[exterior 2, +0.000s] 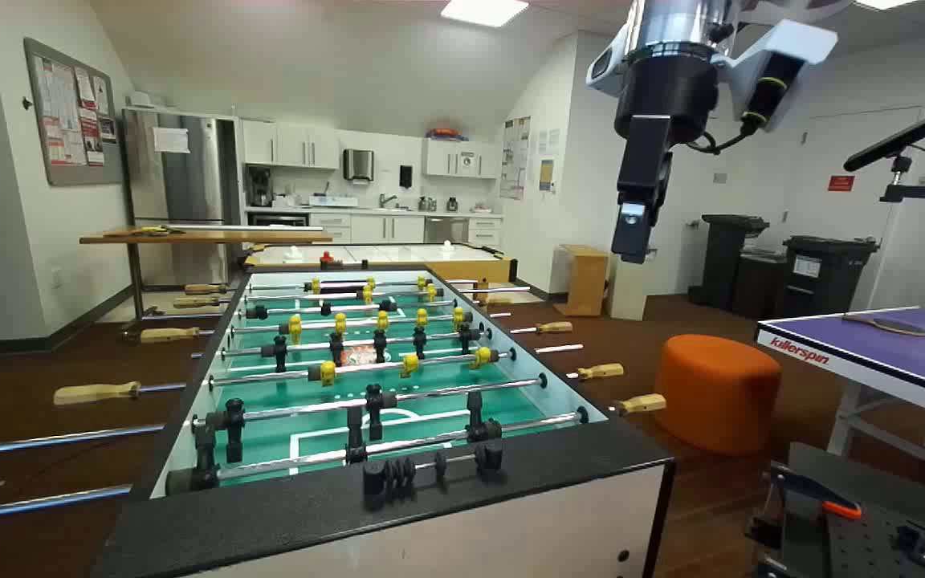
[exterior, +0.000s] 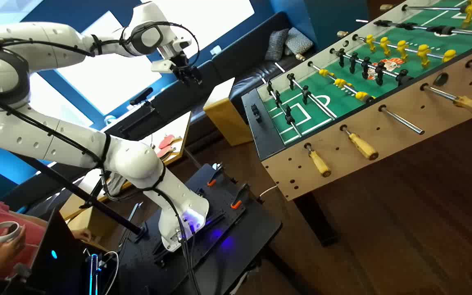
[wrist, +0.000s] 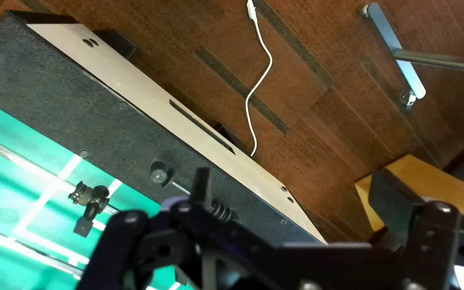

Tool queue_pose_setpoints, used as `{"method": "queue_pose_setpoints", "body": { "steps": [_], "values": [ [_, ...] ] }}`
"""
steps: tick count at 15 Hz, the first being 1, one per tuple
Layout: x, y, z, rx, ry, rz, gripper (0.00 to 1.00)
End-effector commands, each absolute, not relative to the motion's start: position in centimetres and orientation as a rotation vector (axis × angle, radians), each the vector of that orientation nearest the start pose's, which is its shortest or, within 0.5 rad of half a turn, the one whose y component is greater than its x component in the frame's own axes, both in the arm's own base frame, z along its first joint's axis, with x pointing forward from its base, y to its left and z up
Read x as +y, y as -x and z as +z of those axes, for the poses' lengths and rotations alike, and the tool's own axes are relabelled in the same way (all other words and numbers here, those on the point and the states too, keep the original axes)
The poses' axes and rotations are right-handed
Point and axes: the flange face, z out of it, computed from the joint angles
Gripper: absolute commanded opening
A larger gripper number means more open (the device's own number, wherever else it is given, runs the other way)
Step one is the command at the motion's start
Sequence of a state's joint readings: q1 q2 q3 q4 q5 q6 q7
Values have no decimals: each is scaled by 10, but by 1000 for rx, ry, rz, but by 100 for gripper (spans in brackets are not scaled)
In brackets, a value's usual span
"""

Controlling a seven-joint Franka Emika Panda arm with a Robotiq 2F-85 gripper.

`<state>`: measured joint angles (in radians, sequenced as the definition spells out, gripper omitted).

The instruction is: Move the score markers on the foosball table.

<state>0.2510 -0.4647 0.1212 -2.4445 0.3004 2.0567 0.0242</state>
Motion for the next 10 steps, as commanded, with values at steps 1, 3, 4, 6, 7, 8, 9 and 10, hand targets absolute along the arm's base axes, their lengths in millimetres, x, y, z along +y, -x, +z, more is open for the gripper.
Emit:
{"method": "queue_pose_setpoints", "body": {
  "steps": [1, 3, 4, 6, 7, 8, 9, 10],
  "values": [
    [168, -380, 476, -300, 2899, -49, 100],
    [168, -380, 476, -300, 2899, -49, 100],
    [168, -380, 476, -300, 2899, -49, 100],
    [170, -384, 475, -257, 2919, -59, 100],
    [171, -388, 474, -212, 2934, -67, 100],
    [173, -395, 470, -152, 2944, -76, 100],
    [176, -402, 466, -94, 2952, -83, 100],
    [179, -410, 460, -18, 2960, -100, 100]
  ]
}}
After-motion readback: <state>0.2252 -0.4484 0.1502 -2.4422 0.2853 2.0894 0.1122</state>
